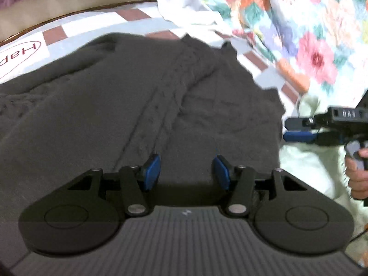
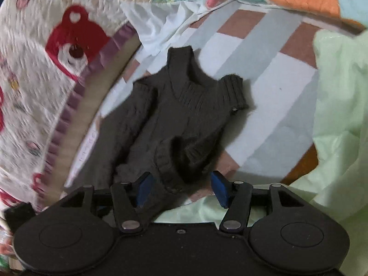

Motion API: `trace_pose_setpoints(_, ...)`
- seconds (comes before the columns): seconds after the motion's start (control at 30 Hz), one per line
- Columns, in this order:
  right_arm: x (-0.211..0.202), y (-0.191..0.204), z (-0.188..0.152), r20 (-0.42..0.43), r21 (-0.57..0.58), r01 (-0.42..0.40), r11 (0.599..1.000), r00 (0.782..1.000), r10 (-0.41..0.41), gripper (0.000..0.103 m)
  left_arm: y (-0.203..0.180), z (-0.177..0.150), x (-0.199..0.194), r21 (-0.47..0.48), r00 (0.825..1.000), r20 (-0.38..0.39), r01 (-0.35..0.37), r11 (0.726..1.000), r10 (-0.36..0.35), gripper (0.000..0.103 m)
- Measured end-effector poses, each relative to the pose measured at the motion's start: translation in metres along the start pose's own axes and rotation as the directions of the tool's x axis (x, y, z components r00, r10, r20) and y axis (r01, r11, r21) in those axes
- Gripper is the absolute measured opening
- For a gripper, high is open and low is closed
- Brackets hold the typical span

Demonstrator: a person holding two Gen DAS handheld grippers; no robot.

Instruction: Fold clothes

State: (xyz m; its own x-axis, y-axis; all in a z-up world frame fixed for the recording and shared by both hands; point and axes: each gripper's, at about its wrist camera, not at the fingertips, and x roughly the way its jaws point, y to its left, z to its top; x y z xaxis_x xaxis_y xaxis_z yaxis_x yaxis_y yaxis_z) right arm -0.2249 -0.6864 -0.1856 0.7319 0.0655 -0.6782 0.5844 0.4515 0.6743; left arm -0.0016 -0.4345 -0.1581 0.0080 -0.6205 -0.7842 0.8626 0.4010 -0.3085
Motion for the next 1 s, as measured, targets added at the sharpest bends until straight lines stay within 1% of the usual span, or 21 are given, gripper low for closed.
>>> trace_pose_setpoints(0.07, 0.009, -0.001, 0.001, -0.004, 0.028, -0.002, 1.000, 1.000, 0.002, 0.064, -0.008, -0.001, -0.003, 0.040, 1.000, -0.003, -0.030, 0.999, 0.030, 0.052)
trace_pose_setpoints(0.13, 0.017, 0.000, 0.003, 0.004, 0.043, -0.005, 0.999, 1.000, 0.004, 0.066, -0.015, -0.001, -0.013, 0.078, 0.999, 0.026, -0.044, 0.996, 0.042, 0.052)
trace_pose_setpoints(0.23, 0.020, 0.004, -0.003, 0.082, 0.048, 0.000, 0.999, 0.997, -0.004, 0.067, -0.019, 0.001, -0.031, 0.092, 0.993, 0.120, 0.010, 0.996, -0.021, 0.052)
trace_pose_setpoints(0.3, 0.022, 0.008, -0.009, 0.138, 0.054, 0.009, 0.998, 0.990, -0.017, 0.068, -0.019, 0.003, -0.034, 0.081, 0.986, 0.153, 0.062, 0.995, -0.074, 0.052)
trace_pose_setpoints(0.33, 0.021, 0.010, -0.013, 0.163, 0.053, 0.017, 0.998, 0.986, -0.025, 0.068, -0.020, 0.003, -0.032, 0.077, 0.983, 0.154, 0.092, 0.993, -0.103, 0.052)
trace_pose_setpoints(0.37, 0.021, 0.012, -0.017, 0.190, 0.053, 0.023, 0.998, 0.981, -0.033, 0.068, -0.022, 0.003, -0.026, 0.070, 0.984, 0.127, 0.115, 0.991, -0.124, 0.052)
trace_pose_setpoints(0.43, 0.021, 0.011, -0.021, 0.237, 0.071, 0.019, 0.997, 0.971, -0.035, 0.069, -0.026, 0.002, -0.010, 0.051, 0.987, 0.050, 0.151, 0.987, -0.153, 0.052)
trace_pose_setpoints(0.5, 0.023, 0.010, -0.019, 0.264, 0.078, 0.013, 0.997, 0.964, -0.033, 0.069, -0.029, -0.002, 0.008, 0.008, 0.990, -0.031, 0.141, 0.990, -0.141, 0.052)
trace_pose_setpoints(0.53, 0.024, 0.011, -0.016, 0.269, 0.073, 0.015, 0.997, 0.962, -0.034, 0.069, -0.028, -0.005, 0.014, -0.024, 0.990, -0.047, 0.135, 0.991, -0.136, 0.053)
trace_pose_setpoints(0.6, 0.027, 0.009, -0.011, 0.290, 0.086, 0.008, 0.996, 0.956, -0.032, 0.069, -0.026, -0.006, 0.016, -0.059, 0.990, -0.030, 0.135, 0.989, -0.137, 0.053)
trace_pose_setpoints(0.67, 0.032, 0.008, -0.006, 0.316, 0.106, -0.004, 0.994, 0.948, -0.030, 0.068, -0.029, -0.005, 0.014, -0.053, 0.992, -0.028, 0.120, 0.991, -0.121, 0.053)
trace_pose_setpoints(0.7, 0.034, 0.007, -0.004, 0.321, 0.116, -0.006, 0.993, 0.947, -0.031, 0.050, -0.031, -0.005, 0.012, -0.042, 0.994, -0.028, 0.108, 0.993, -0.109, 0.053)
trace_pose_setpoints(0.73, 0.036, 0.007, 0.000, 0.315, 0.126, -0.005, 0.992, 0.948, -0.035, 0.016, -0.033, -0.006, 0.007, -0.028, 0.995, -0.020, 0.097, 0.995, -0.098, 0.053)
trace_pose_setpoints(0.8, 0.038, 0.005, 0.005, 0.310, 0.140, -0.011, 0.990, 0.950, -0.034, 0.016, -0.032, -0.008, -0.011, -0.011, 0.995, 0.016, 0.094, 0.996, -0.094, 0.053)
trace_pose_setpoints(0.87, 0.036, 0.008, 0.005, 0.325, 0.116, -0.031, 0.993, 0.946, -0.008, 0.016, -0.025, -0.011, -0.035, -0.015, 0.995, 0.059, 0.077, 0.997, -0.076, 0.053)
trace_pose_setpoints(0.93, 0.031, 0.017, 0.005, 0.336, 0.041, -0.029, 0.999, 0.942, 0.014, 0.016, -0.010, -0.014, -0.056, -0.034, 0.998, 0.062, -0.005, 0.999, 0.007, 0.053)
trace_pose_setpoints(1.0, 0.027, 0.032, 0.007, 0.348, -0.040, -0.047, 0.998, 0.936, 0.058, 0.016, 0.006, -0.018, -0.075, -0.056, 0.993, 0.053, -0.100, 0.993, 0.103, 0.053)
